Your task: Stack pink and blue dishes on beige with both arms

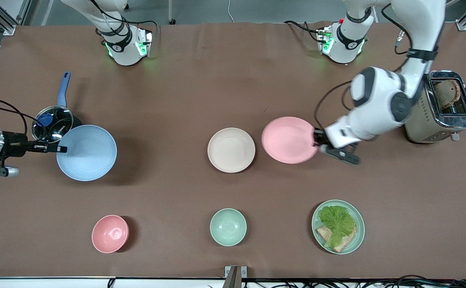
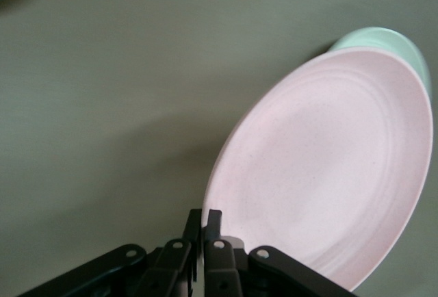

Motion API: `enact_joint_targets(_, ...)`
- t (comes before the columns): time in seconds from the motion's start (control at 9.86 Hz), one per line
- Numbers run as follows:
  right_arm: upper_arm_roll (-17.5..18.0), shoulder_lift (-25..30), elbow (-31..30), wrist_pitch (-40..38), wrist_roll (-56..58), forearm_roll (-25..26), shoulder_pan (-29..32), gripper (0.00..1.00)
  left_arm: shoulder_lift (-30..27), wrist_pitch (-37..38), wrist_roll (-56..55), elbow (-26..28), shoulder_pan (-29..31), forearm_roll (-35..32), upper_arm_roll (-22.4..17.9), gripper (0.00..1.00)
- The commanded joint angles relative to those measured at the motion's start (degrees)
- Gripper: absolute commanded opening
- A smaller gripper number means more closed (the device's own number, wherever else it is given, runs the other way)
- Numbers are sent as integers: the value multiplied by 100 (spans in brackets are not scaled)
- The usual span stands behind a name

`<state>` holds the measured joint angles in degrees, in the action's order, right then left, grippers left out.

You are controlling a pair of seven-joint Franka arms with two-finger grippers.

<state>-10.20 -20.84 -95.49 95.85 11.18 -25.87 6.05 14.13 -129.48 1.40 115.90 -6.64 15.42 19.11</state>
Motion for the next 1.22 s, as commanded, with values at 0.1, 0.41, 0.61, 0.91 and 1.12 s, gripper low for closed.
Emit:
enact_joint_targets(0.1, 489, 291, -93, -31, -1308, 100, -368, 1, 1851, -174, -2522, -1197, -83, -1833, 856, 1)
enact_joint_targets(0.41, 1044, 326, -180, 222, -2083, 100, -394, 1, 2638, -183, -4241, -1754, -249, -3026, 1227, 5)
enact_joint_targets(0.61, 1466, 396, -399, 670, -2584, 100, -412, 1, 2648, -174, -4673, -1807, -548, -3054, 1227, 7)
enact_joint_targets(0.91, 1879, 379, -689, 1284, -3077, 100, -587, 1, 2570, -174, -4859, -1948, -576, -3071, 1236, 99)
enact_joint_targets(1.12, 2362, 370, -1128, 1891, -3166, 48, -579, 1, 2080, 10, -4807, -1677, -401, -3072, 1227, 100)
